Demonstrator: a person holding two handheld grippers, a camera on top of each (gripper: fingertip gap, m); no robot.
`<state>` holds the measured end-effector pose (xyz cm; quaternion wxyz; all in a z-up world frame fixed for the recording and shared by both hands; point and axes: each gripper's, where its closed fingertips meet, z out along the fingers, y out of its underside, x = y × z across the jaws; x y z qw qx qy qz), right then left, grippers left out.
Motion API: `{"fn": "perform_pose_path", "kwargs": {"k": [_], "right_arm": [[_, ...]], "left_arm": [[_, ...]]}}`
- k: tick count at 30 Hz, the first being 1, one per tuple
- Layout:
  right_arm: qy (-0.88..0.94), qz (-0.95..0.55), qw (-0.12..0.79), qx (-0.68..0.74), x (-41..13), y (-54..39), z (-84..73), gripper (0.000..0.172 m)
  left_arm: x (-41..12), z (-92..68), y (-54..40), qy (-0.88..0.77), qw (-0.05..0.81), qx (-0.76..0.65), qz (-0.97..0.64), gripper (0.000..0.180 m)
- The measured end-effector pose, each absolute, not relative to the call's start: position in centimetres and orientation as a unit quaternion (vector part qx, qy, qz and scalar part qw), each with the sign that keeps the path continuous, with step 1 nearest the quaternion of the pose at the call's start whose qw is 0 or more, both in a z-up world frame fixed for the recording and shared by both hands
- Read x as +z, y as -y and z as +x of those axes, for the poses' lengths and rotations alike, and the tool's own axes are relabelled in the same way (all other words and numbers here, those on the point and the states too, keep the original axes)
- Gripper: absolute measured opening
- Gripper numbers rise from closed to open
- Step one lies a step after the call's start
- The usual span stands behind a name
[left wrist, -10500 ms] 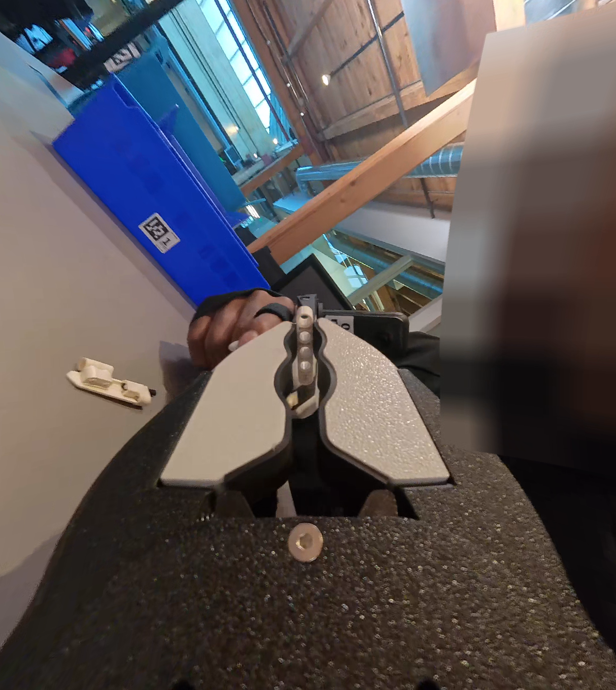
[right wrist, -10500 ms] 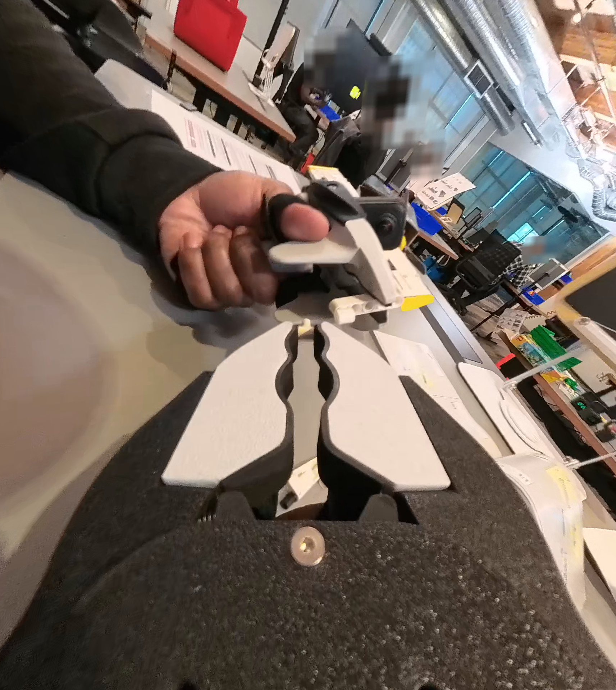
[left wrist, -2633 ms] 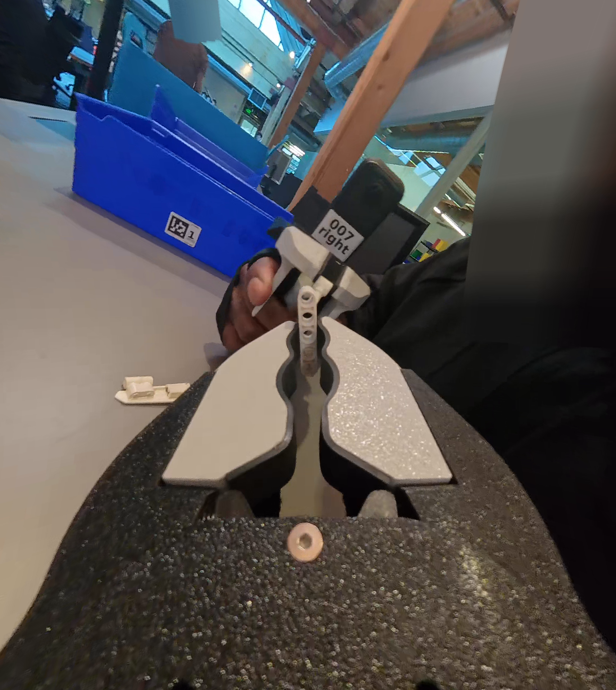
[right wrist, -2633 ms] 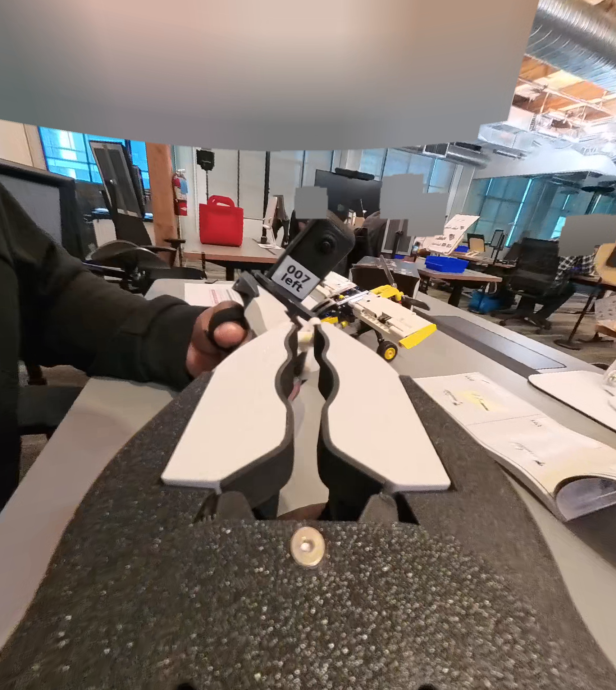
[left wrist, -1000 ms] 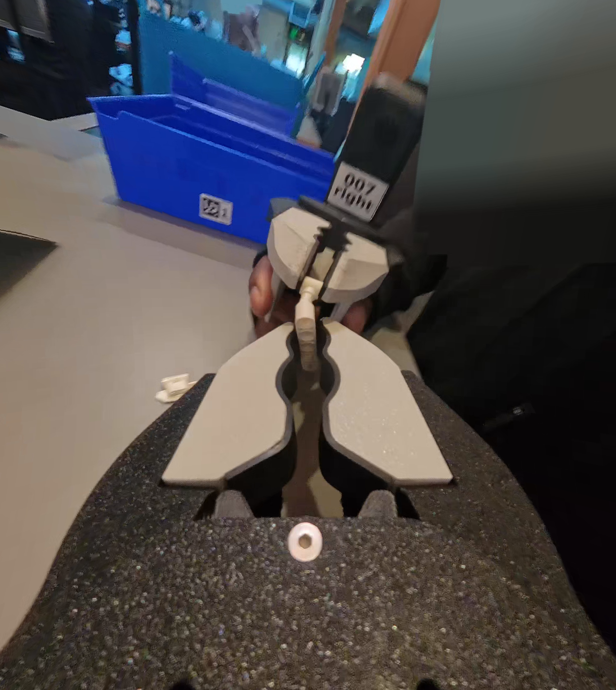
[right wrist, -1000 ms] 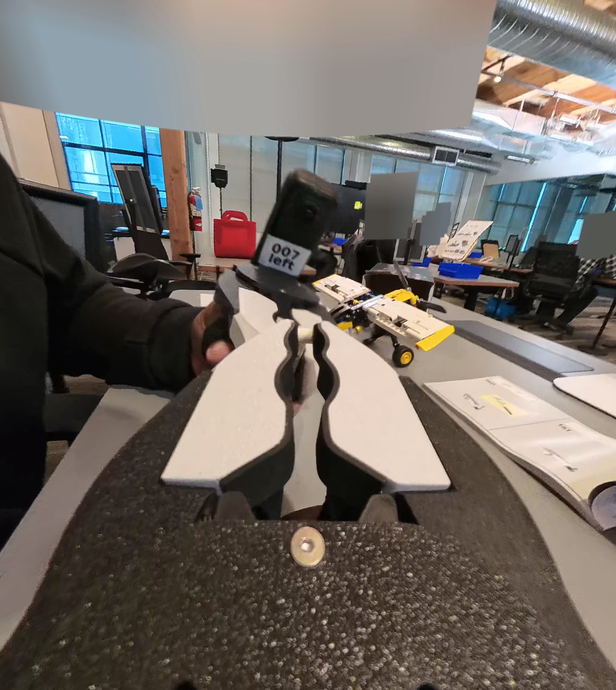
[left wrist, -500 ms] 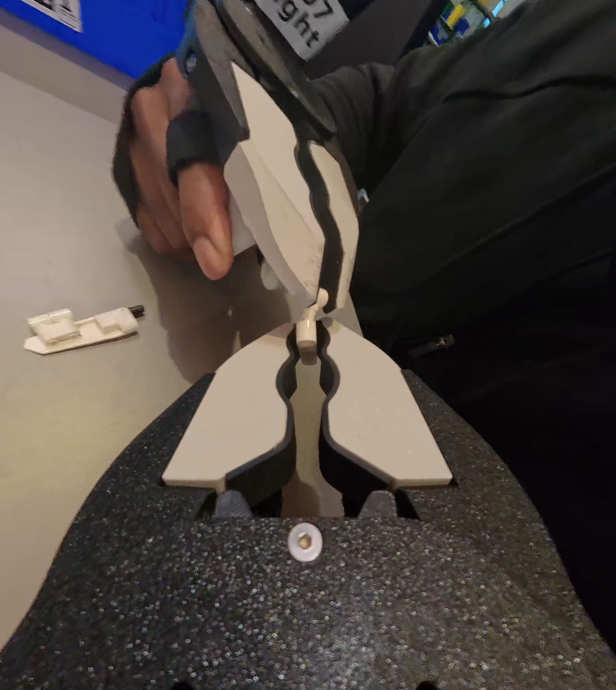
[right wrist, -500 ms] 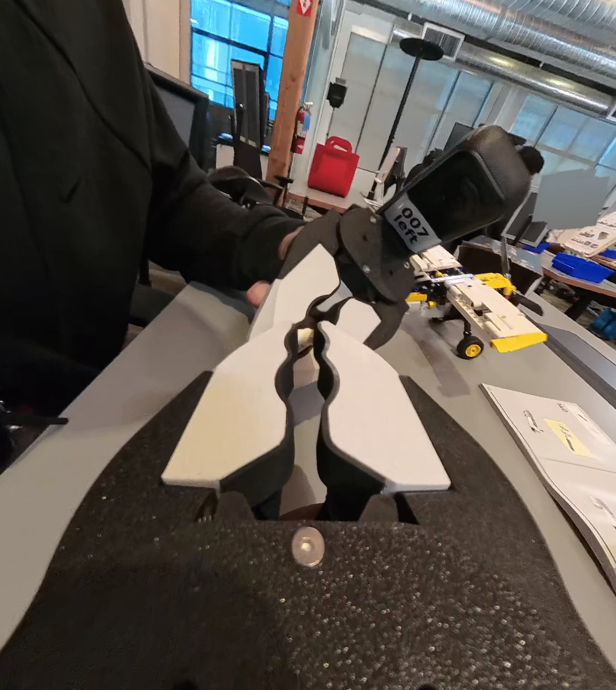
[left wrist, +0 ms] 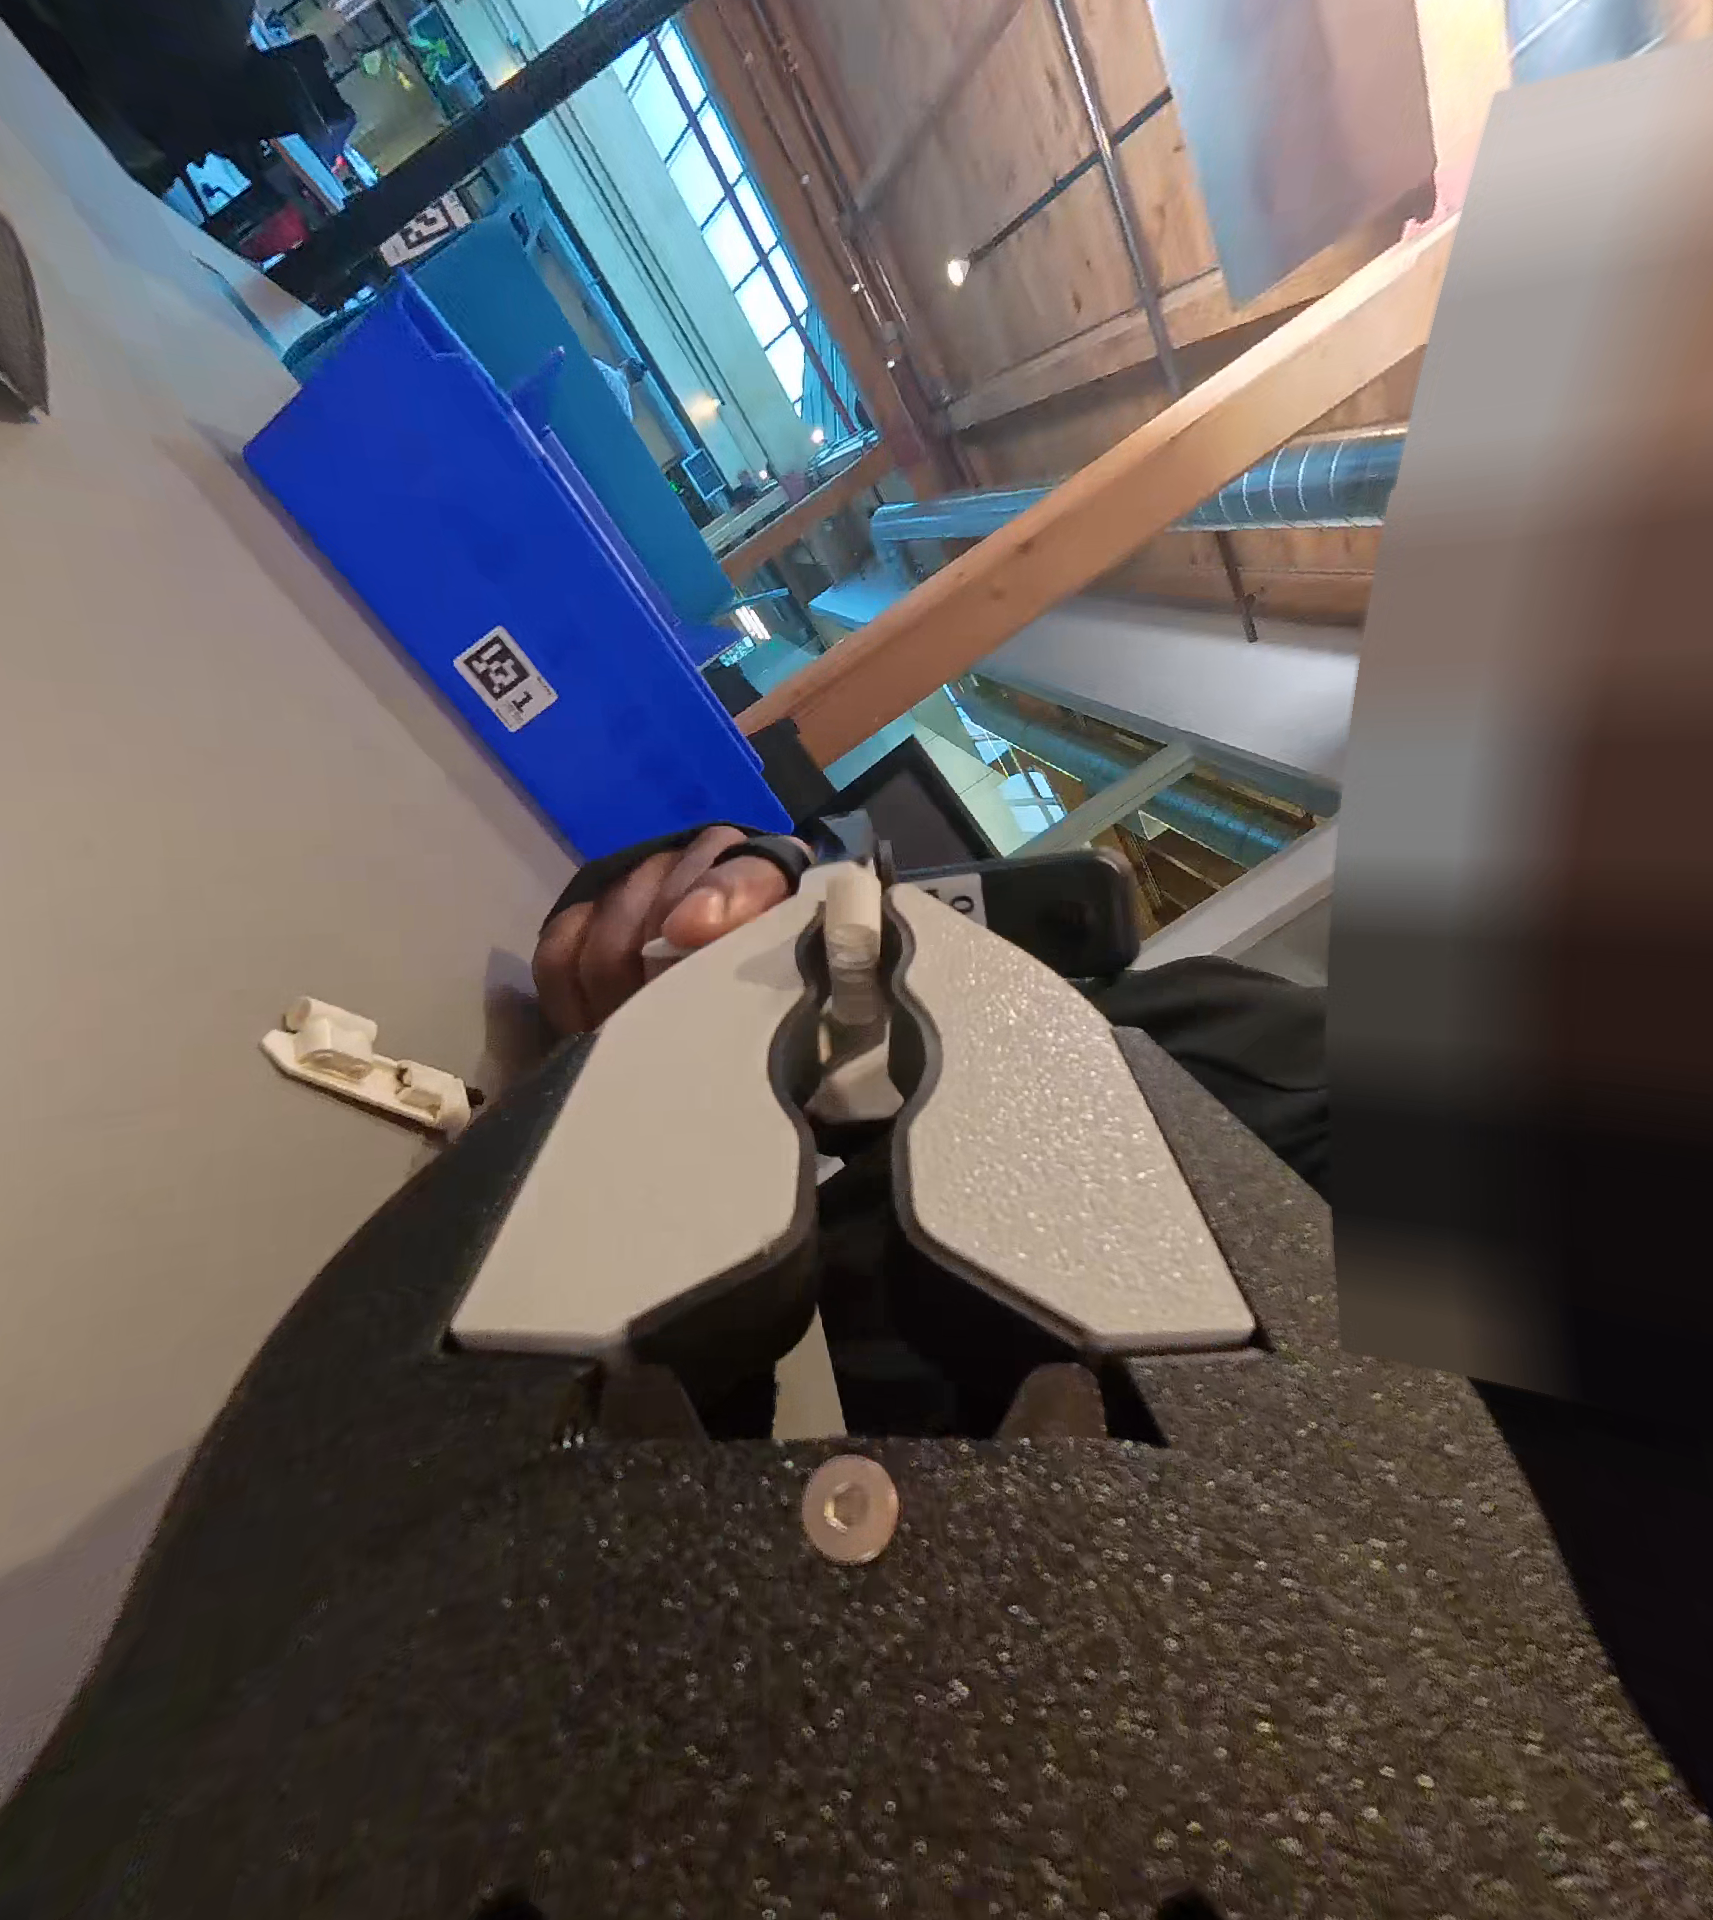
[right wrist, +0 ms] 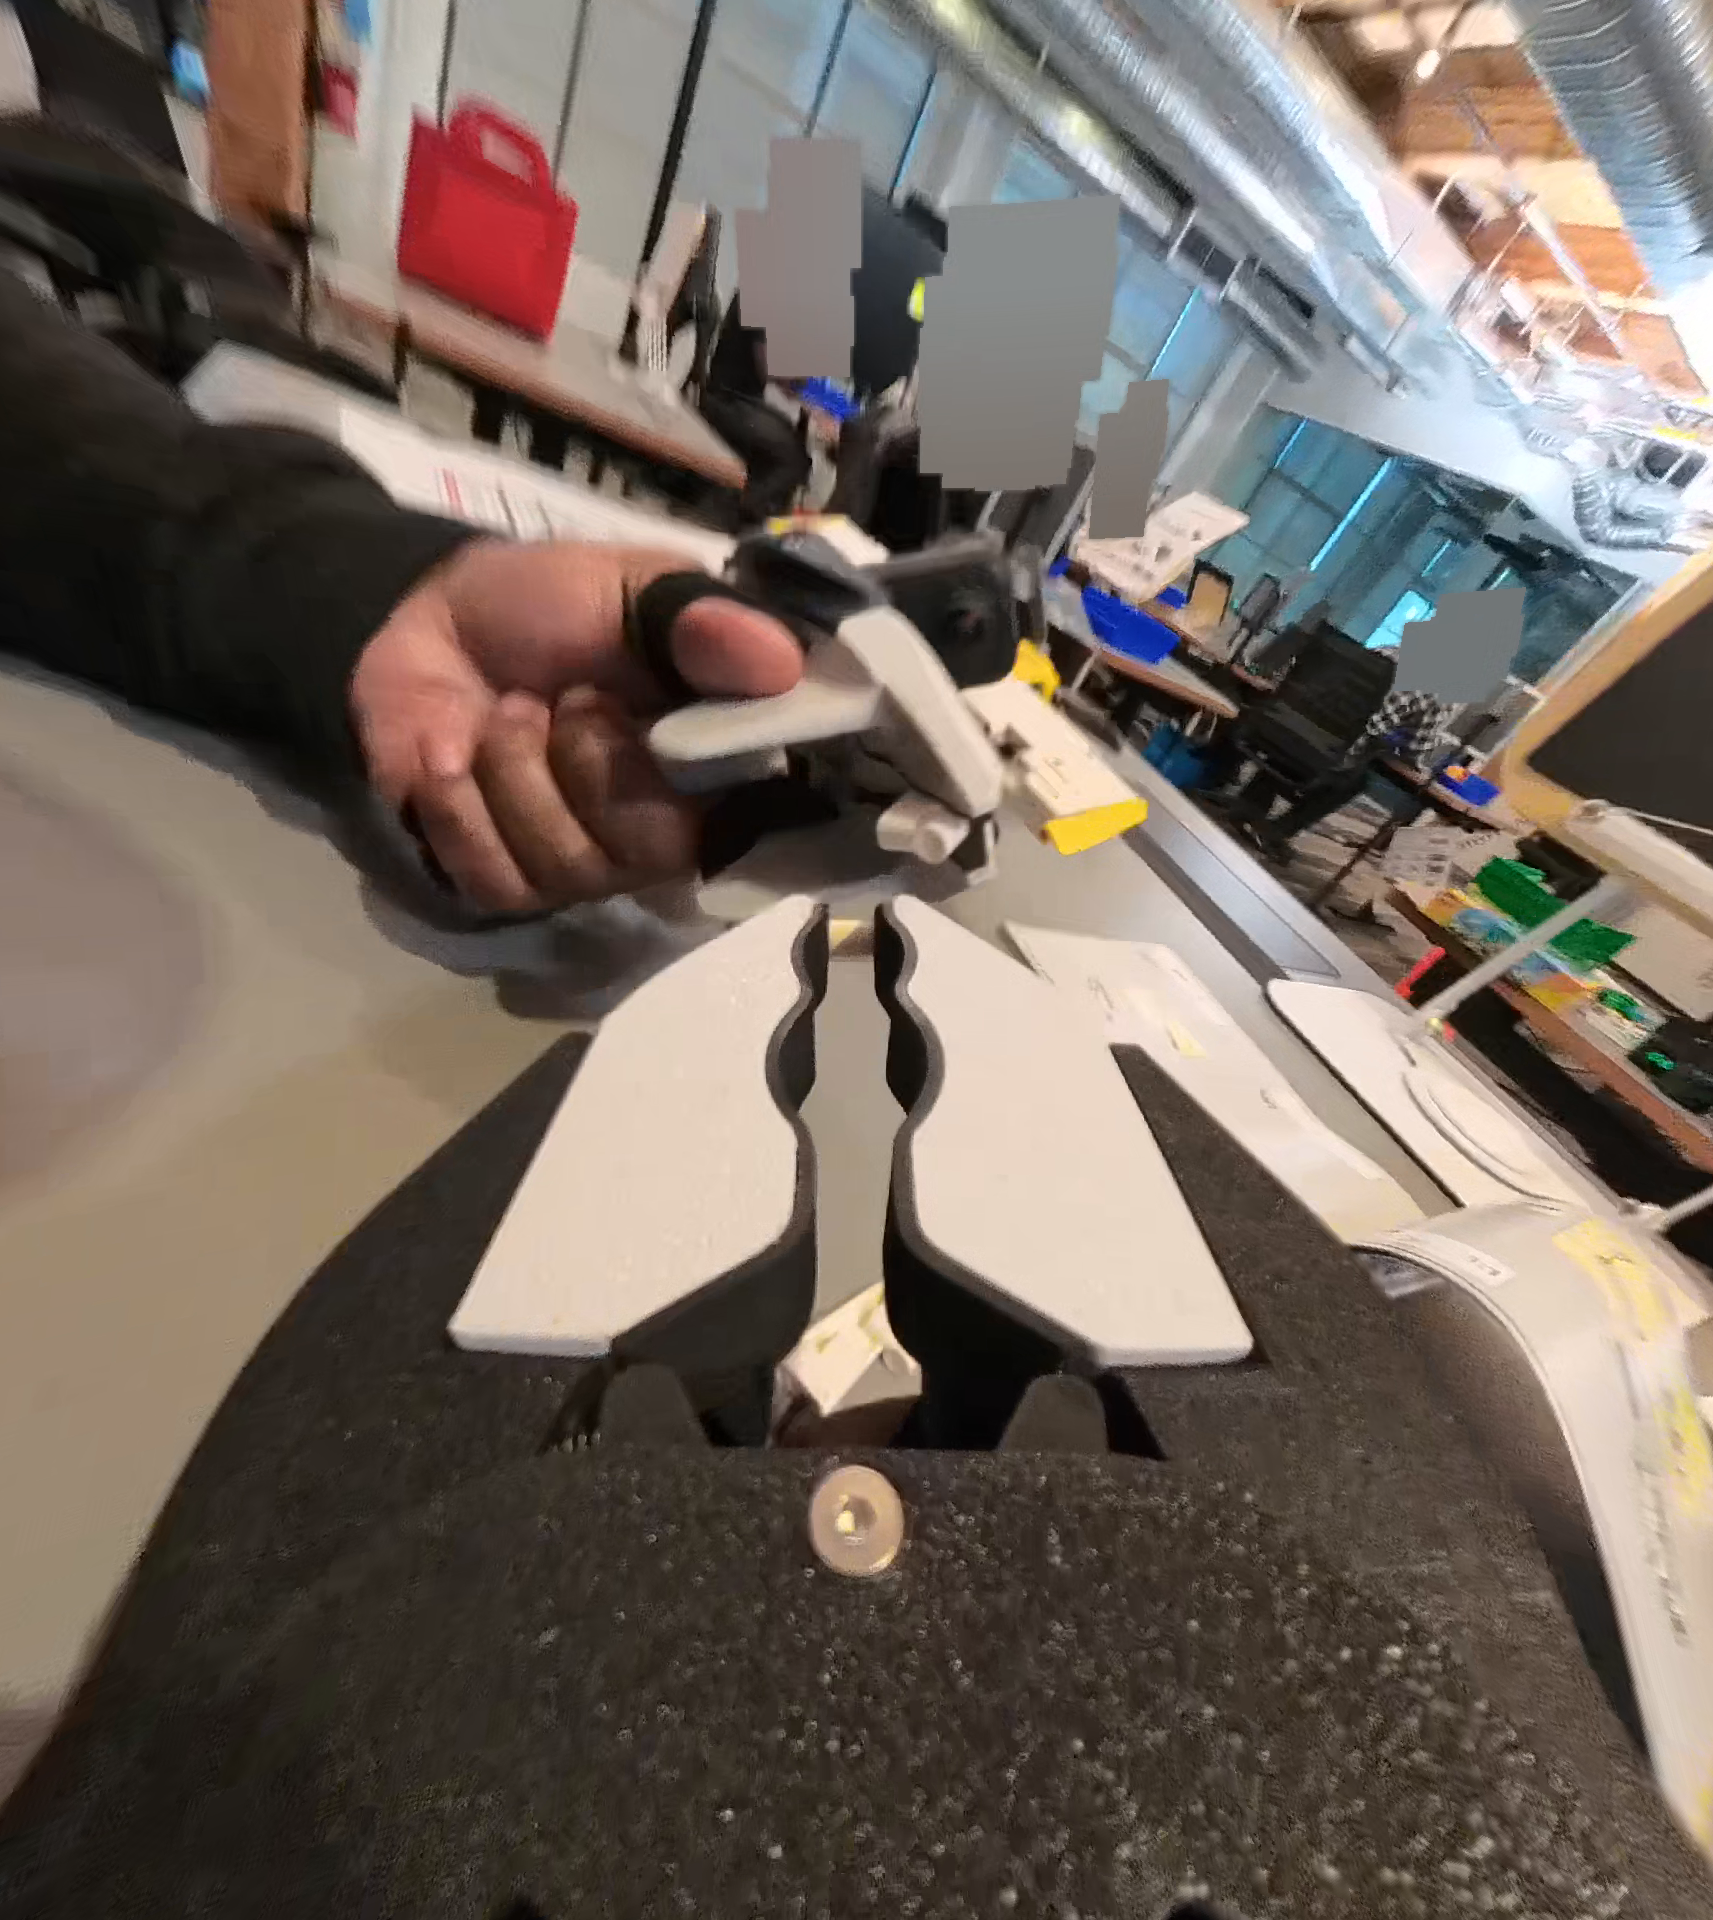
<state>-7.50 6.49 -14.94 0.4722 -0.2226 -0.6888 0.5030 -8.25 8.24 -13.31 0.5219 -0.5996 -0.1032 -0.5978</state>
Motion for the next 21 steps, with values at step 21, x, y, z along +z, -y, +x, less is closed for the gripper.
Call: {"fn": "perform_pose_path", "kwargs": {"k": [21], "right_arm": [[0.849,-0.332,0.178,0.37,-23.5,-7.3,-5.8,0.023]], "left_arm": [[-20.8,-6.1,-6.9,-0.042,0.396,-0.39,-0.83,0.008]]}}
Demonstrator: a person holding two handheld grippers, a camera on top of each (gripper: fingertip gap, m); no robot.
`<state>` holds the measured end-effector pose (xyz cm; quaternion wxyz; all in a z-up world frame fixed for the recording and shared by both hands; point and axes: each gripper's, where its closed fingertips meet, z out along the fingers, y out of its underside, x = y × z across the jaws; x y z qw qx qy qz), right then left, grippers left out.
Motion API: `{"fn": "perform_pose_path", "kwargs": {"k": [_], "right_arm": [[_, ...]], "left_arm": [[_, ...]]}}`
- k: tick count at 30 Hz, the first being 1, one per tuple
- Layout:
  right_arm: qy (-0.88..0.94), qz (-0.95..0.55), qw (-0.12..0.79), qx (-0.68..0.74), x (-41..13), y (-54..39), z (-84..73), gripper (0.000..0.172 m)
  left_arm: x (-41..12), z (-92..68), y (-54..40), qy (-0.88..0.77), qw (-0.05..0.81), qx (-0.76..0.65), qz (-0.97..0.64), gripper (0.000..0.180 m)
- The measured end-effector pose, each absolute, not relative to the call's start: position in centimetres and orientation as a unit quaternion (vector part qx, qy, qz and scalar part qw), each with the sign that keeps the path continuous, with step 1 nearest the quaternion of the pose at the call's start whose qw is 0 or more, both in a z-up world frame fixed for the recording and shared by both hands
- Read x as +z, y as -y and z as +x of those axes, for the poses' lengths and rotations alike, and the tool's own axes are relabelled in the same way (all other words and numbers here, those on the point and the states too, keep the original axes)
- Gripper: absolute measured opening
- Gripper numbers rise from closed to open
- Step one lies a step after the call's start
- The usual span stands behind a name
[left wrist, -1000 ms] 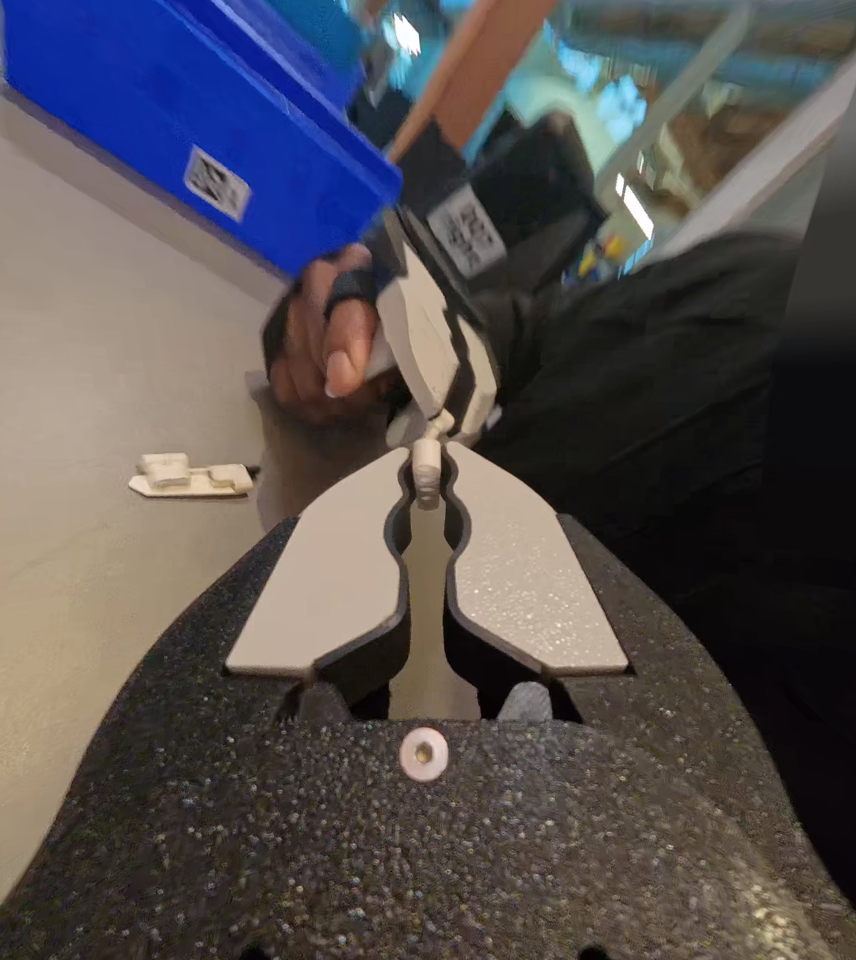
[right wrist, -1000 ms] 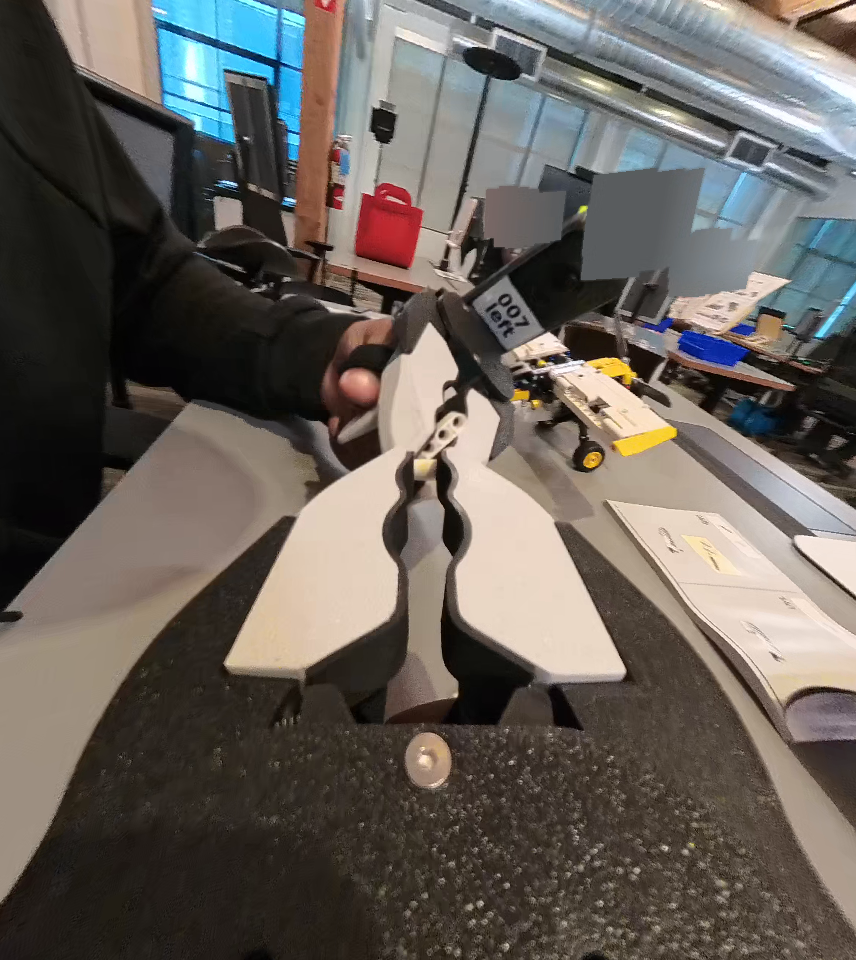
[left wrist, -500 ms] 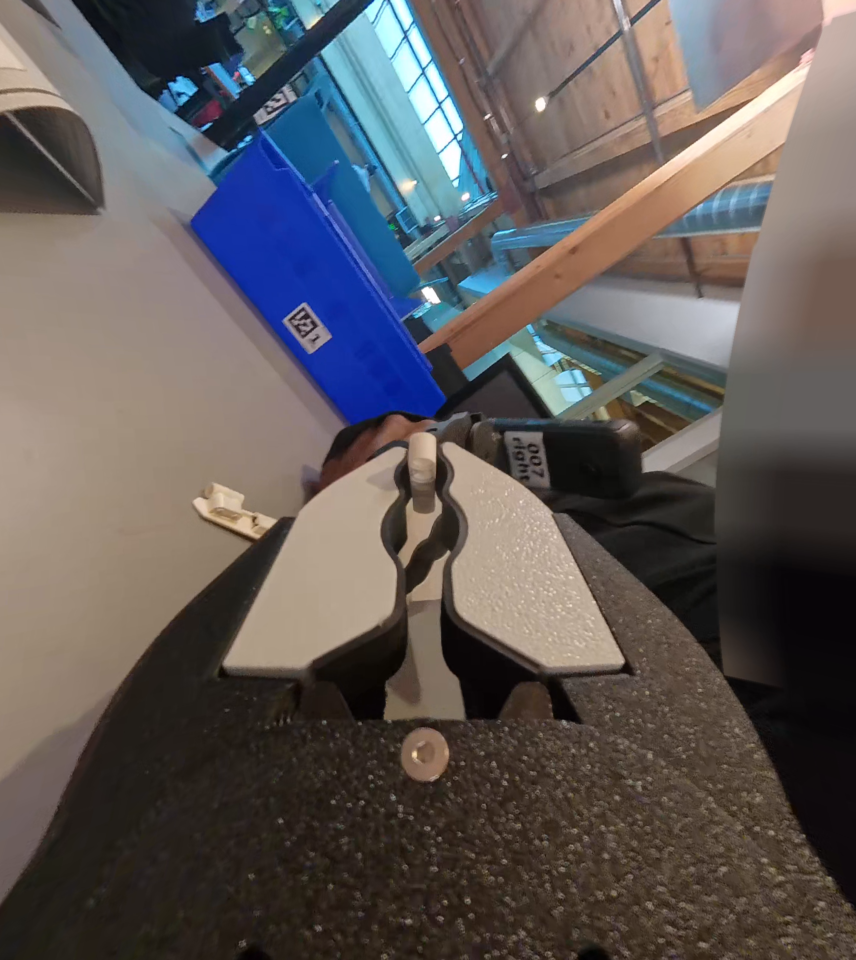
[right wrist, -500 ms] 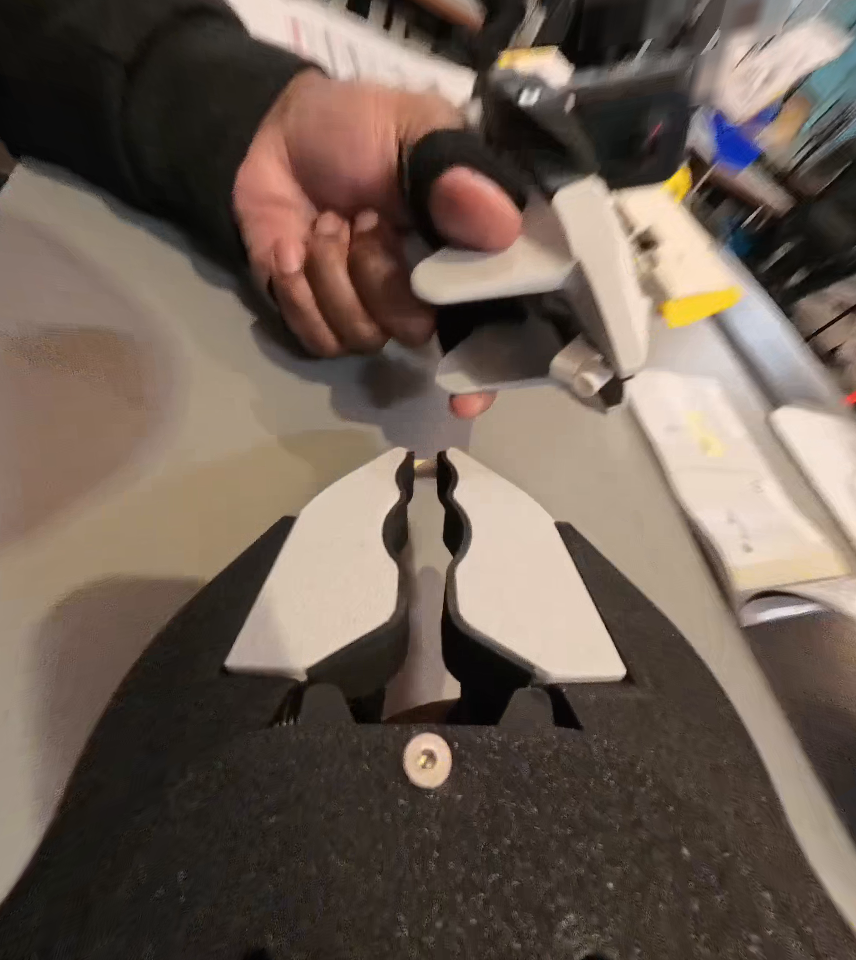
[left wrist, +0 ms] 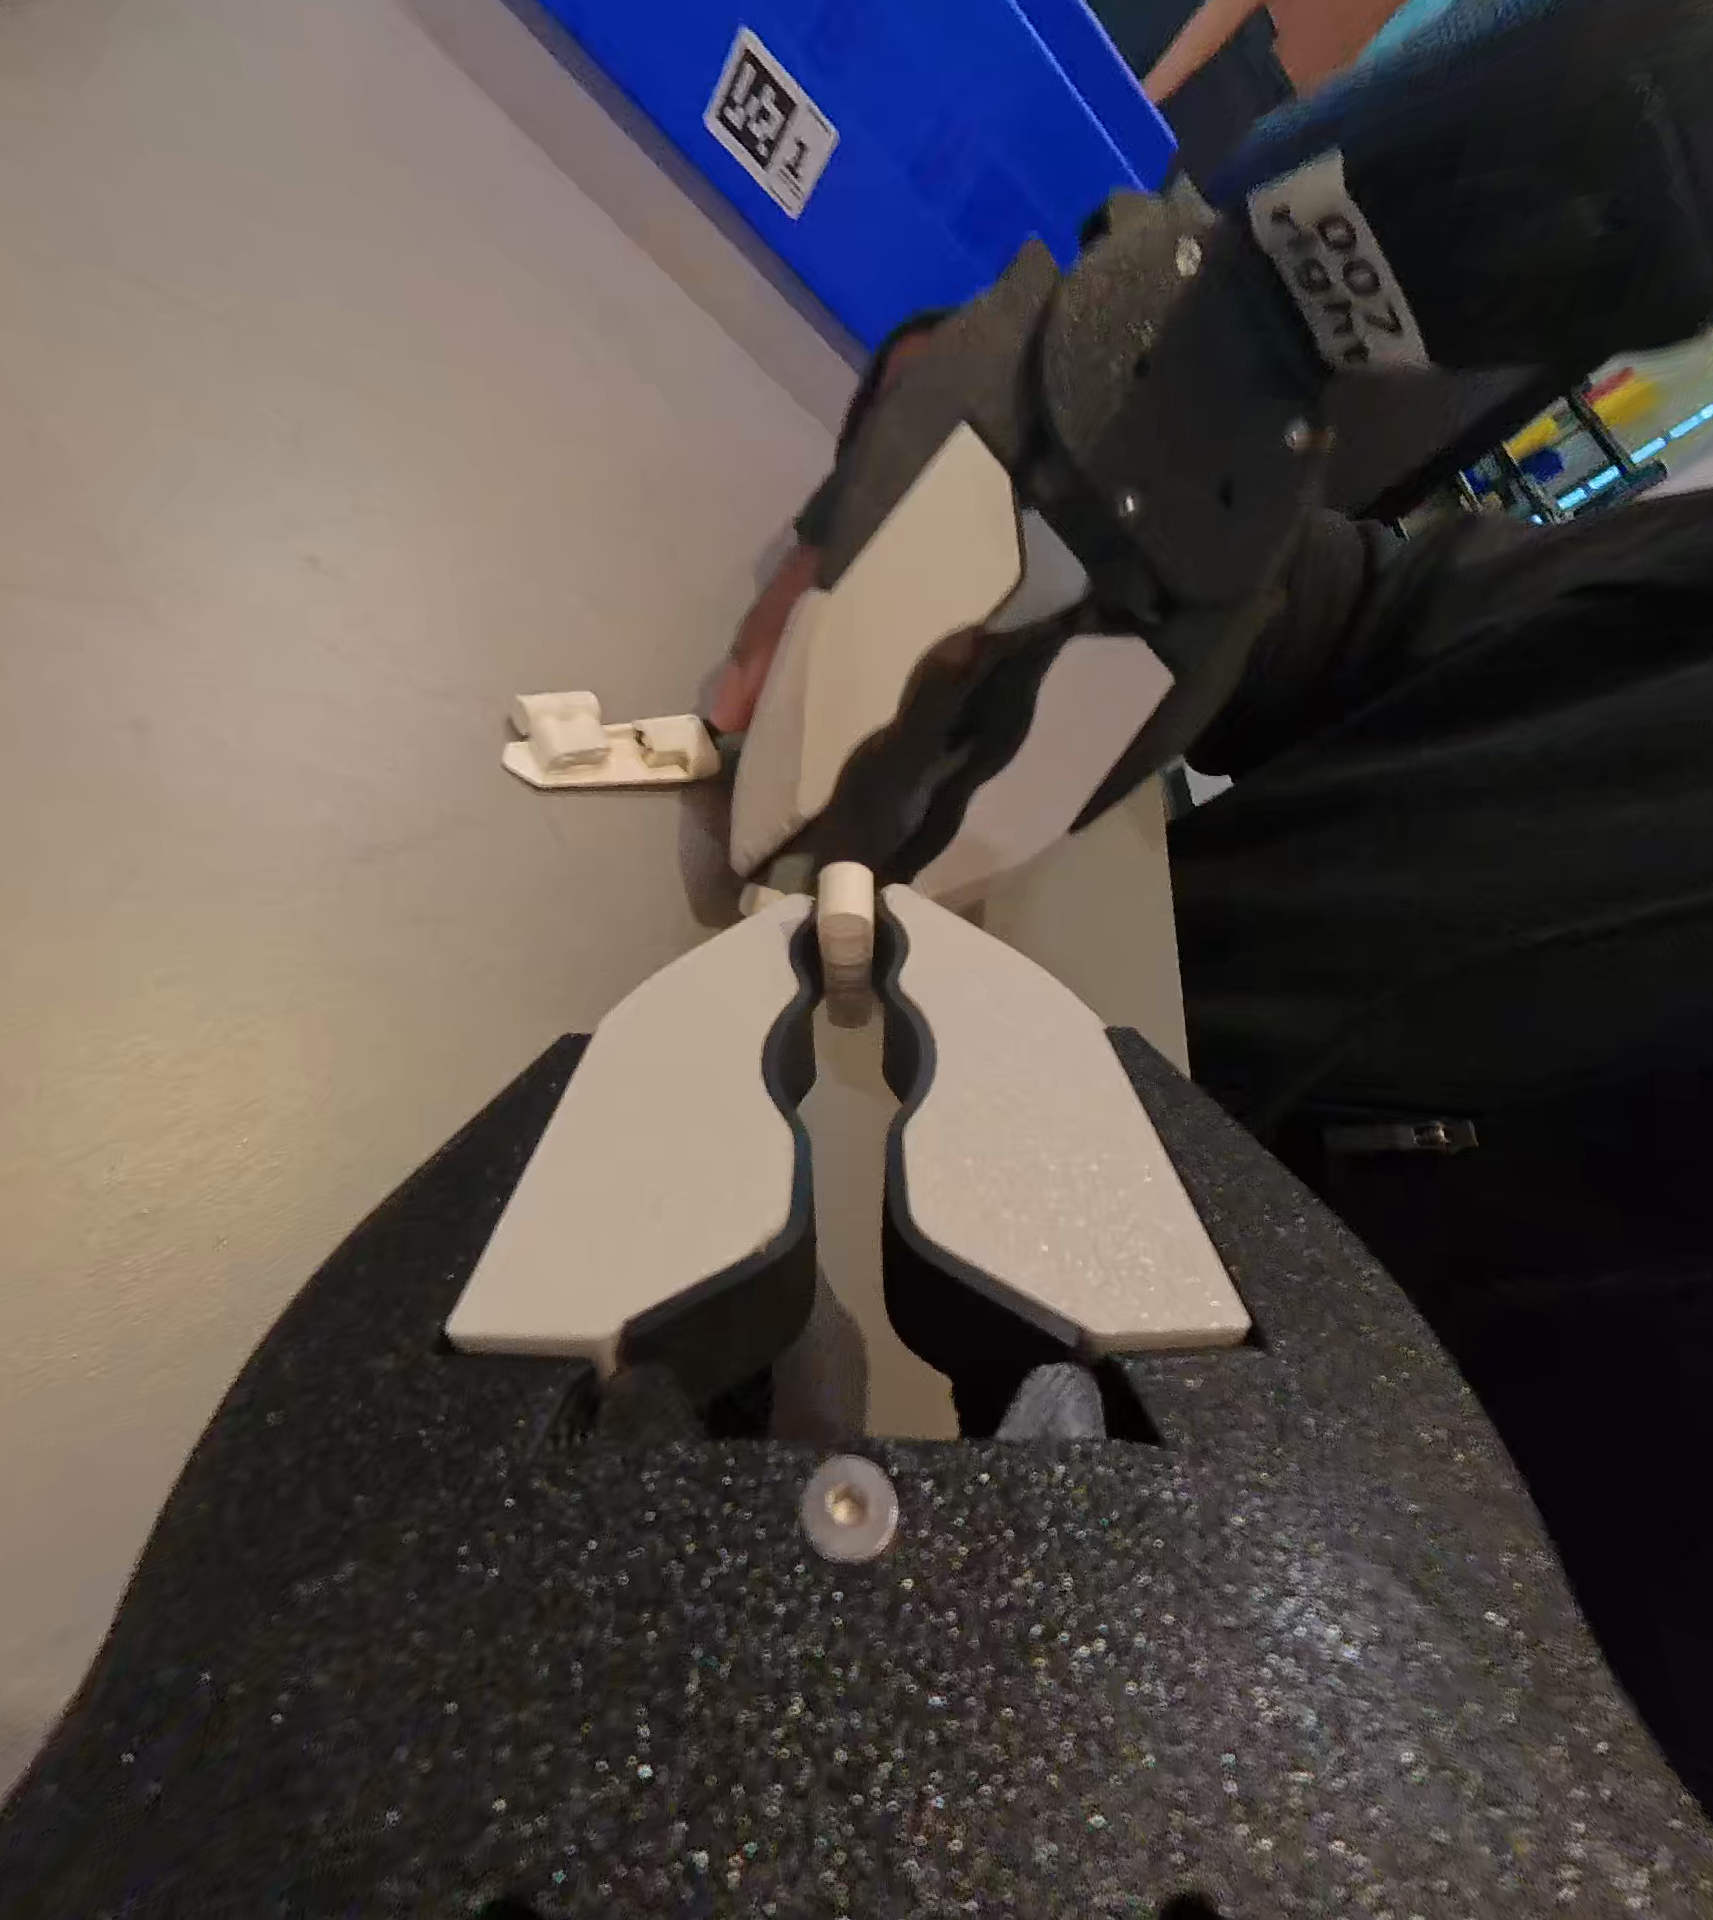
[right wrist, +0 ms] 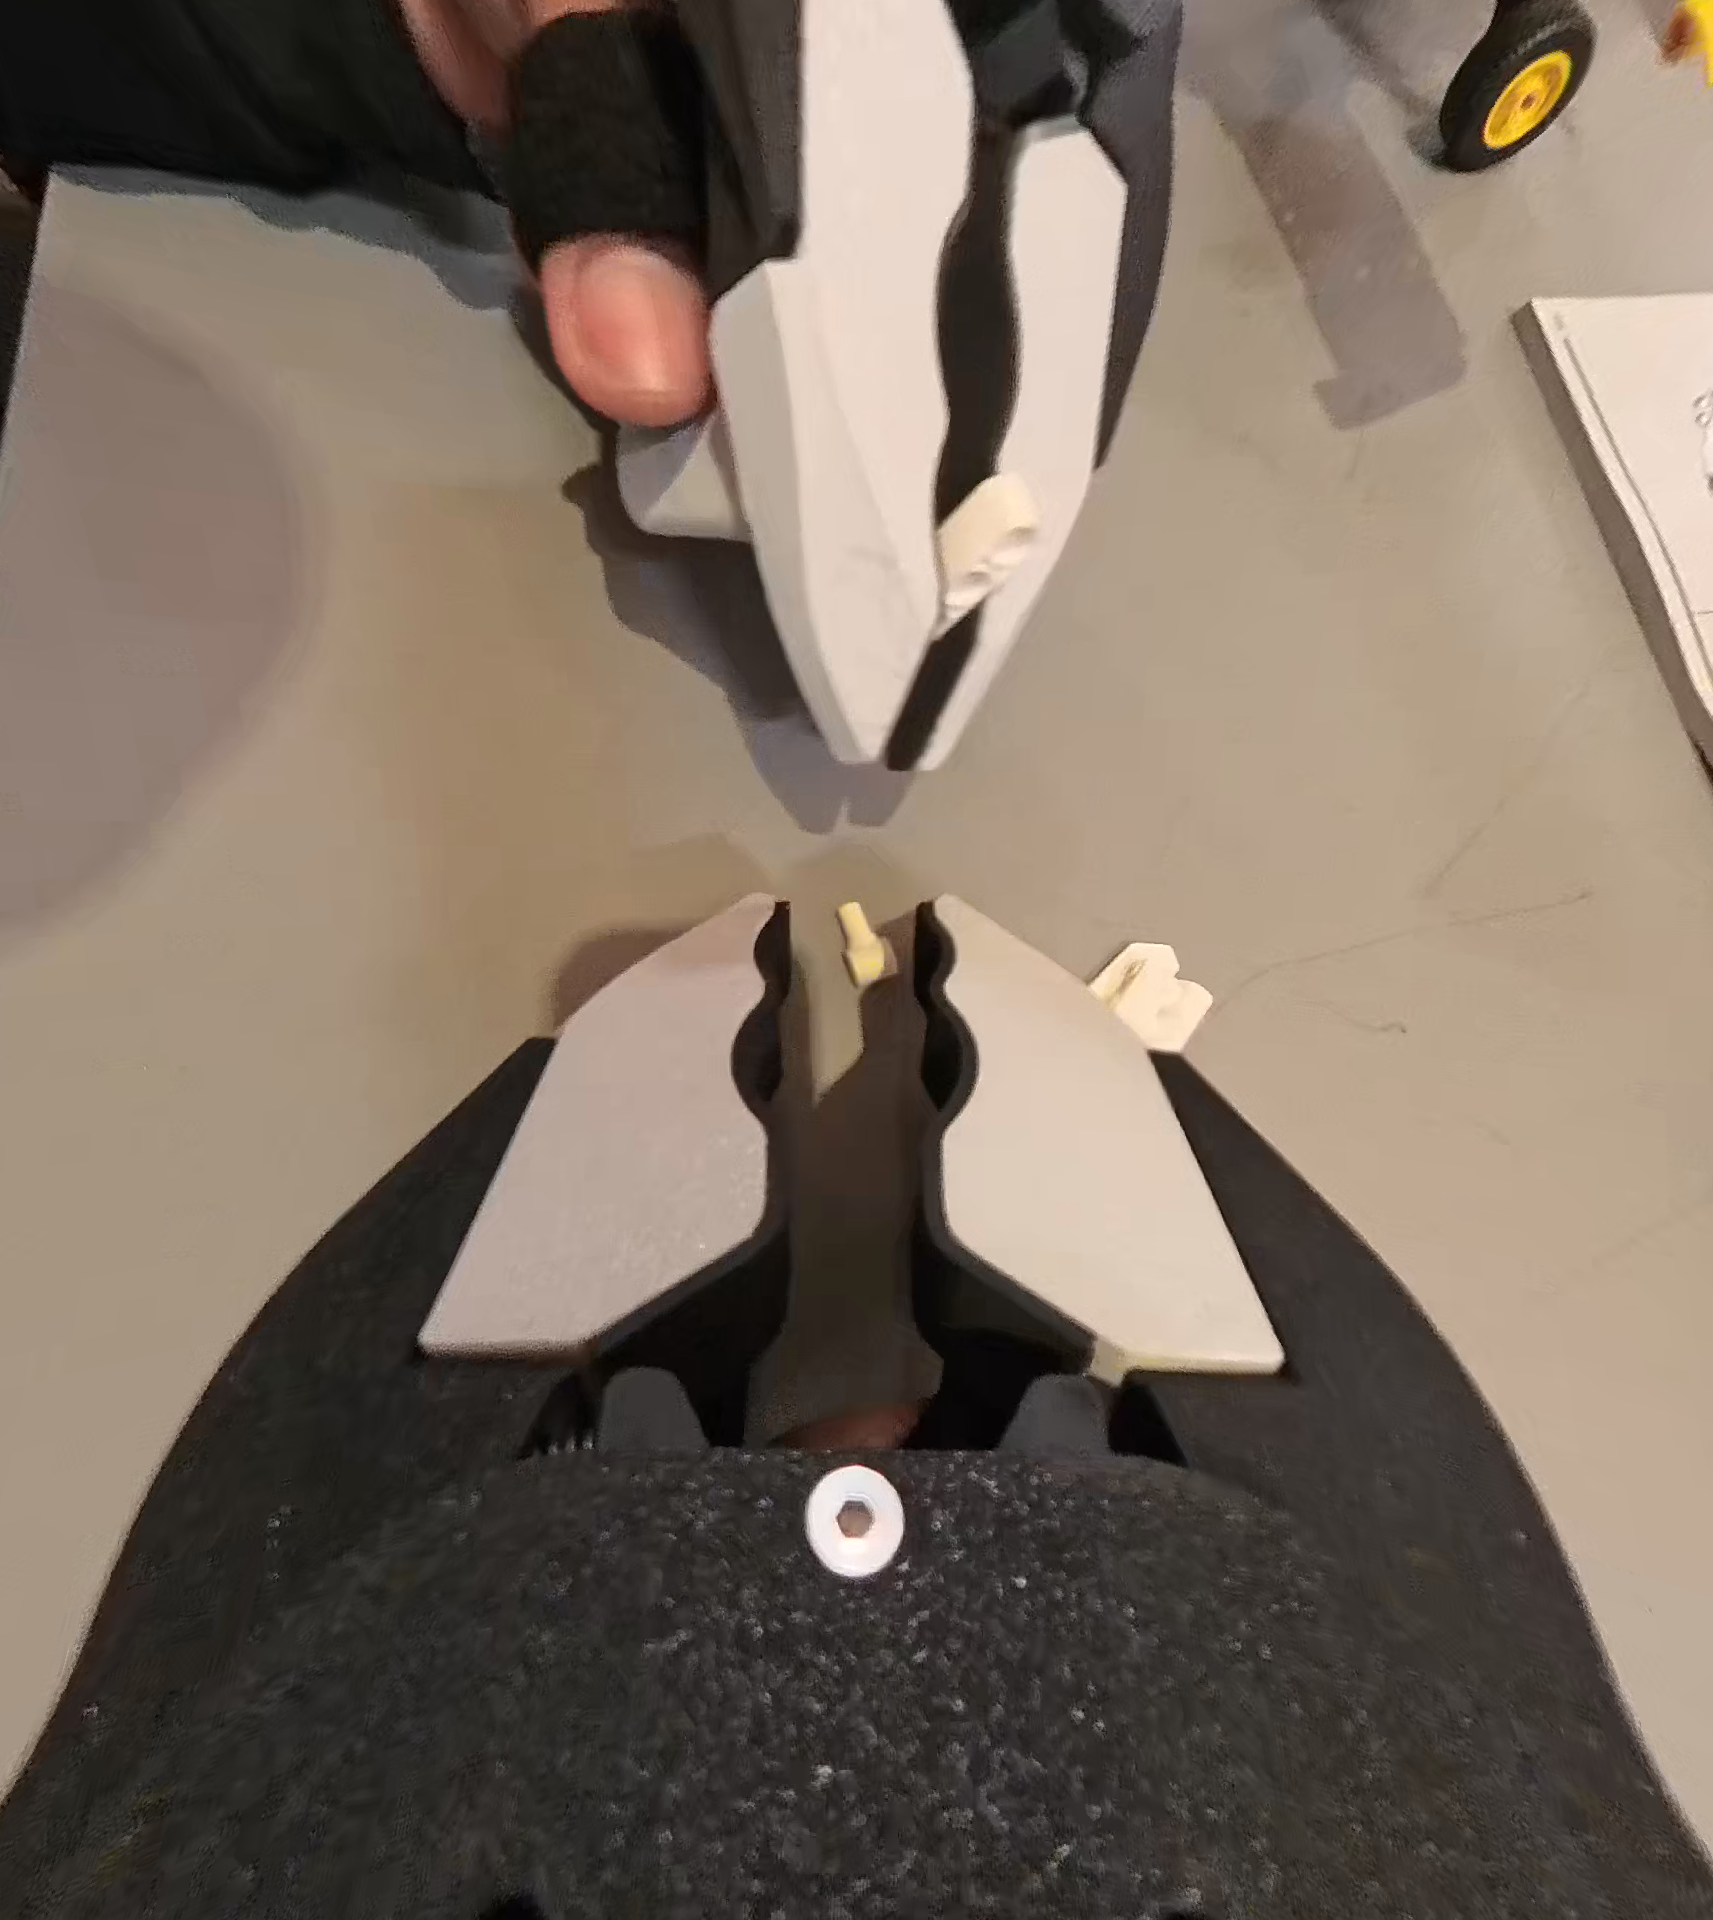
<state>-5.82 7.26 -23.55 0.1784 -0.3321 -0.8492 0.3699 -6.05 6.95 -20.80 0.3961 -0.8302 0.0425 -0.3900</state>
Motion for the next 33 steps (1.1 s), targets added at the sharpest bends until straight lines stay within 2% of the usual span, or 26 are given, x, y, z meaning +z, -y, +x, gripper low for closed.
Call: {"fn": "perform_pose_path", "kwargs": {"k": [4,8,16,20,27,33], "right_arm": [[0.833,-0.298,0.194,0.424,-21.4,-7.5,-6.2,0.026],[0.815,-0.184,0.19,0.516,-18.1,-5.3,-5.5,0.025],[0.789,-0.096,0.057,0.604,-16.2,-2.2,-3.2,0.018],[0.781,-0.089,0.029,0.617,-16.3,-1.5,-2.7,0.016],[0.782,-0.081,0.006,0.618,-16.9,-0.5,-2.3,0.011],[0.768,-0.151,0.047,0.621,-16.9,-1.5,-4.0,0.008]], "left_arm": [[-20.0,-4.1,-5.3,-0.108,0.368,-0.45,-0.807,0.008],[-18.8,-2.1,-3.6,-0.18,0.329,-0.521,-0.767,0.008],[-18.9,0.2,-1.0,-0.284,0.263,-0.555,-0.736,0.008],[-19.1,0.8,-0.1,-0.311,0.246,-0.554,-0.732,0.008],[-19.3,1.3,0.2,-0.325,0.238,-0.553,-0.73,0.008],[-19.1,-0.4,-1.5,-0.262,0.291,-0.529,-0.752,0.014]]}}
